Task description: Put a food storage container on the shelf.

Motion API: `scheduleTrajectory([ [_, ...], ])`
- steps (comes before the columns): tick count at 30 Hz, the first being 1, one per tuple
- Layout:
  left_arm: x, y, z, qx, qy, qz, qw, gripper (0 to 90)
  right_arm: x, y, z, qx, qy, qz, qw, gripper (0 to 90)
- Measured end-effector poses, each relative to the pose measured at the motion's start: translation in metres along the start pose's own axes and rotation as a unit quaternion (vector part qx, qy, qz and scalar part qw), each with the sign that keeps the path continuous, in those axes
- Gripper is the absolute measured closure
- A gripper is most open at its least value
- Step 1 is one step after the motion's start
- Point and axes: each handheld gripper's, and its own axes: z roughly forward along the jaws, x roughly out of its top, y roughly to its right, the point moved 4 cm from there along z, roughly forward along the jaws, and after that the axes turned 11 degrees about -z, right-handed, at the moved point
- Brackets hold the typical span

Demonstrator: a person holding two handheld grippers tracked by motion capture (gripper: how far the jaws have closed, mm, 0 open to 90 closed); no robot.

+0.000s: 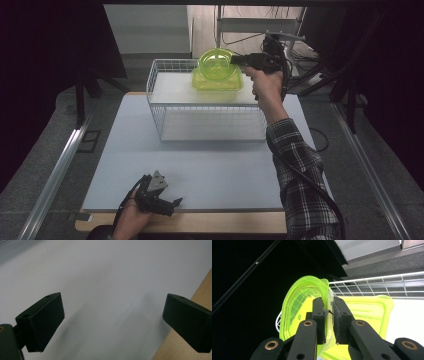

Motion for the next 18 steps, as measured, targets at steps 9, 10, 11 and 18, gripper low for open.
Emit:
scheduleTrajectory([
  [9,-0.0001,-0.0001,-0.0003,0.0,0.0,0.001,1.0,3.6,0.0013,-0.0014,0.0056,-0.012,-0.001,-0.009,0.9999,80.3],
  [10,0.0,-0.0001,-0.0003,0.0,0.0,0.002,1.0,3.6,0.0014,-0.0018,0.0059,-0.015,0.0,-0.012,0.9998,80.1],
  [11,0.0,0.0,-0.0003,0.0,0.0,0.002,1.0,3.6,0.0015,-0.0022,0.006,-0.019,-0.002,-0.016,0.9997,79.9],
  [18,-0.0002,0.0002,-0.0001,0.0,-0.001,0.003,1.0,3.6,0.0021,-0.0015,0.0079,-0.05,-0.006,-0.038,0.998,78.5],
])
